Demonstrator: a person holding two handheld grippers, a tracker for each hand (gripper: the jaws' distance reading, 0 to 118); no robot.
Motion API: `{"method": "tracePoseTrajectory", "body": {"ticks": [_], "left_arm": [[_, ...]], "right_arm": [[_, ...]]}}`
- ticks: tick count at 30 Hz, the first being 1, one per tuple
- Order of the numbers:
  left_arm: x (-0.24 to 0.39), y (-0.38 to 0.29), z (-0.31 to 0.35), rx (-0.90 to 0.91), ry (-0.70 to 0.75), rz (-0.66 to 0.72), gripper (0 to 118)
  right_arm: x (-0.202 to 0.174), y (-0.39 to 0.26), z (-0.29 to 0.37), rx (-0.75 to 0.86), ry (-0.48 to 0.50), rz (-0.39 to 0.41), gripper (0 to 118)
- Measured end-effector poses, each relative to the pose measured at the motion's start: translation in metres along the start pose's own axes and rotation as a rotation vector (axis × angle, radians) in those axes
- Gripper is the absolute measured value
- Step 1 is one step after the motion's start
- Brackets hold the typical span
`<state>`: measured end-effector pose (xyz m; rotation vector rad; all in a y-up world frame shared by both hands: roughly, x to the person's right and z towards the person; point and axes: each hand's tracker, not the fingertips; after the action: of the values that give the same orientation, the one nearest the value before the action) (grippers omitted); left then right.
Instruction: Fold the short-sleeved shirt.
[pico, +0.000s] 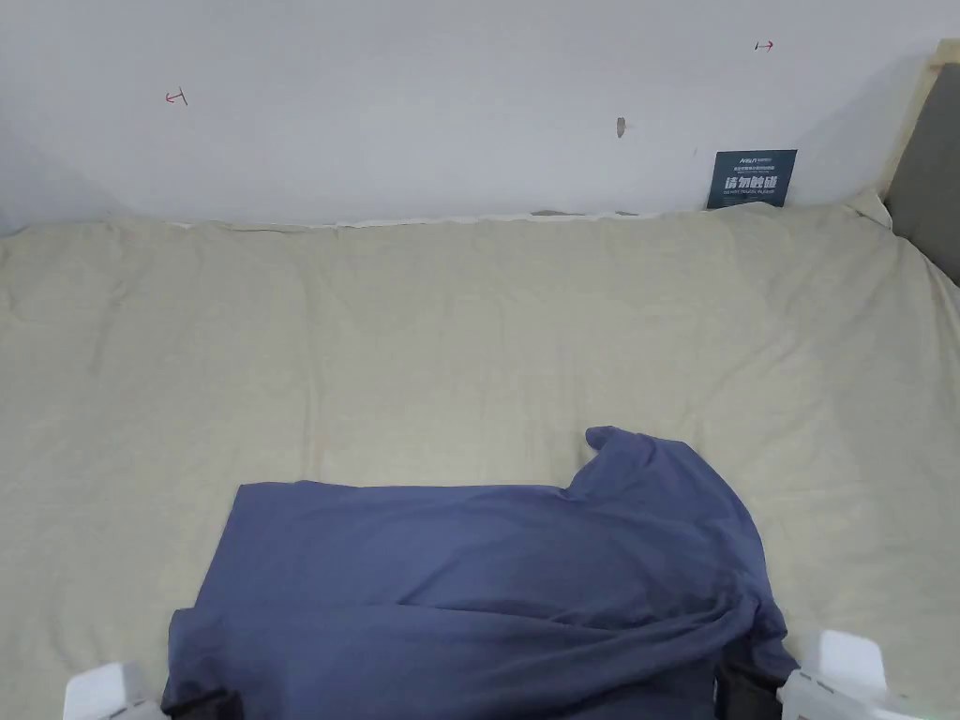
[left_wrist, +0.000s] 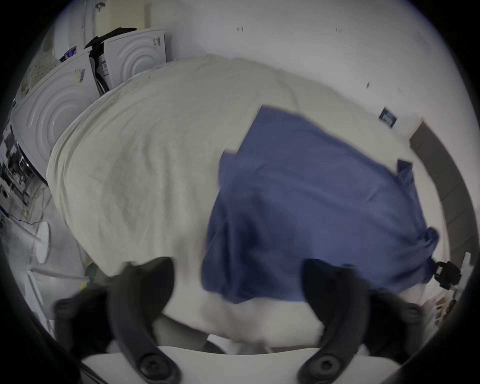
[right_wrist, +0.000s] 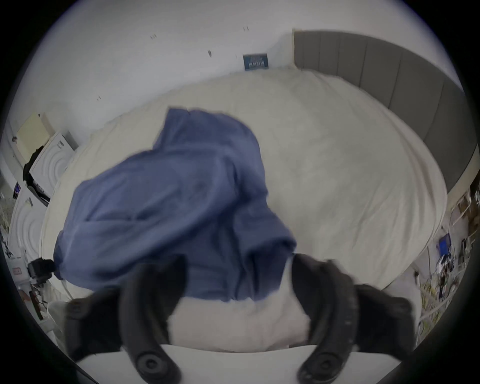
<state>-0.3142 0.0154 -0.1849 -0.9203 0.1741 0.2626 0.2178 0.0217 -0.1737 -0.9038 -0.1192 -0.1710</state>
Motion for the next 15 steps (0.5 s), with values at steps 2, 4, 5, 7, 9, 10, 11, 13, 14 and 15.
{"method": "tracePoseTrajectory", "body": {"ticks": [2,4,5,7,9,10,11,13,14,15], "left_arm": [[0.016,0.015,0.023,0.128,-0.036,-0.009,115],[0.035,0.034,0.047,0.226,-0.069,-0.044,115],[0.044,0.043,0.058,0.274,-0.083,-0.063,115],[0.064,0.056,0.08,0.404,-0.106,-0.098,115],[0.082,0.067,0.098,0.509,-0.118,-0.137,115],[0.09,0.072,0.105,0.553,-0.119,-0.159,114],[0.098,0.075,0.111,0.59,-0.107,-0.177,114],[0.111,0.079,0.12,0.663,-0.092,-0.222,104],[0.116,0.079,0.123,0.692,-0.088,-0.24,93],[0.12,0.079,0.124,0.716,-0.089,-0.259,77]], "right_arm": [[-0.015,0.02,0.028,0.107,0.017,0.022,103],[-0.028,0.042,0.054,0.203,0.041,0.06,103],[-0.035,0.051,0.065,0.251,0.05,0.078,104],[-0.048,0.067,0.087,0.354,0.063,0.12,104],[-0.06,0.078,0.105,0.442,0.05,0.155,104],[-0.066,0.081,0.112,0.482,0.037,0.17,104],[-0.071,0.084,0.118,0.517,0.022,0.186,104],[-0.08,0.088,0.127,0.579,-0.017,0.215,100],[-0.084,0.089,0.13,0.604,-0.031,0.226,93],[-0.087,0.09,0.134,0.625,-0.032,0.237,82]]}}
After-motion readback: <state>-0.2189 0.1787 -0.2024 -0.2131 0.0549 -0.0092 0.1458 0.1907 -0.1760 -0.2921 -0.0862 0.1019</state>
